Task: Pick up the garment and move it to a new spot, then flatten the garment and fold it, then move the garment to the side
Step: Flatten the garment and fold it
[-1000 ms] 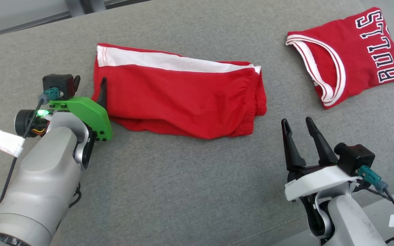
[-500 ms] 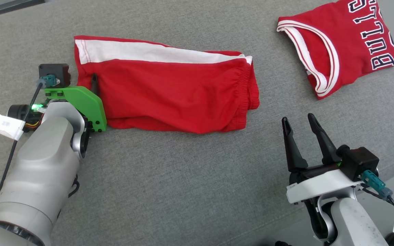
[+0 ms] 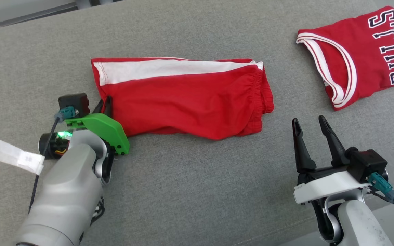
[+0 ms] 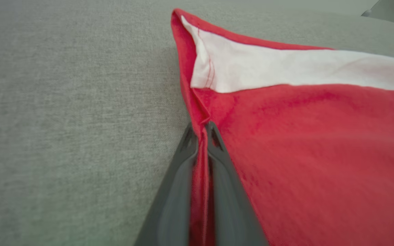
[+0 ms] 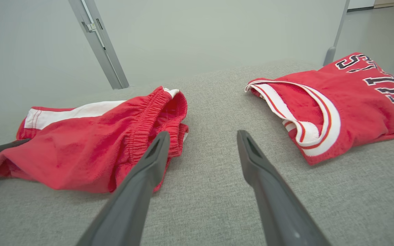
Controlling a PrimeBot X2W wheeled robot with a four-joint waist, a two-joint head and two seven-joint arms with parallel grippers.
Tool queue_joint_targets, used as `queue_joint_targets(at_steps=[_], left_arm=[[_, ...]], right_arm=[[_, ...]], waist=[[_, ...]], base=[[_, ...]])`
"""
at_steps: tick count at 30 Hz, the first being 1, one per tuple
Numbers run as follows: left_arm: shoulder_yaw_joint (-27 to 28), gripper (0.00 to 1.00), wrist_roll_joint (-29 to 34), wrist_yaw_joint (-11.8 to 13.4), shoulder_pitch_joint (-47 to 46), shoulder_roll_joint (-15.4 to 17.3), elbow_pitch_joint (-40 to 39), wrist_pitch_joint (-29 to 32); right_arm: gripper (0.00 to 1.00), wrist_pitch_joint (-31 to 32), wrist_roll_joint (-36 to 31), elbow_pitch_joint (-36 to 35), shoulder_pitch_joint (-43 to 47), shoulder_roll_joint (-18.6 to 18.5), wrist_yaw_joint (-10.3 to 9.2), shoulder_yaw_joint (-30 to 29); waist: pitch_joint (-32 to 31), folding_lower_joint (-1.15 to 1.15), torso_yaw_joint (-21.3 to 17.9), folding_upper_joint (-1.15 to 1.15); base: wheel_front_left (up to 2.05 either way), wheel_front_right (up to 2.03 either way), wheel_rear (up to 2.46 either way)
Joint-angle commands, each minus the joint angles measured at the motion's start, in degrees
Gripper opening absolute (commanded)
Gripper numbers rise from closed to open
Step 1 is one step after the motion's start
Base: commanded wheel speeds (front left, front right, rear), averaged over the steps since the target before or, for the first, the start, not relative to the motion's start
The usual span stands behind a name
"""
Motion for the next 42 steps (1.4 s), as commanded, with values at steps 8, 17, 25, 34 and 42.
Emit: queue_joint_targets(at_steps=[8,17,25,34,42], left_arm=[[5.2,0.0,0.5,4.0,10.0,1.1,-7.0,-0.5],[10.6,1.0,3.6,5.1,18.6,2.6,-17.8,-0.6],[20.9,1.0,13.1,4.8,25.8,3.7,-31.0,-0.6],[37.0,1.0,30.1,-2.1,39.6,-0.8,-51.7,-0.6],[45.0,1.0,38.5,-8.4,48.1,-4.8,-59.2,-0.6]], right_arm=[[1.0,-0.1,-1.0,0.6,1.6,-0.1,-0.03,-1.4],[1.0,-0.1,-1.3,1.8,2.3,-0.1,-0.03,-2.6],[1.0,0.3,-1.5,4.2,2.0,-0.1,-0.03,-2.8],[1.0,6.6,-1.8,5.4,0.5,-0.1,-0.03,-6.0],[1.0,20.3,0.1,7.5,-6.7,-0.1,-0.03,-4.2]], waist=[[-5.4,0.0,3.5,0.0],[-8.2,0.0,4.4,0.0],[-9.9,0.0,5.8,0.0],[-12.7,0.0,10.3,0.0],[-13.3,0.0,13.8,0.0]], base=[[0.0,0.0,0.0],[0.0,0.0,0.0],[0.0,0.0,0.0],[0.0,0.0,0.0],[0.0,0.0,0.0]])
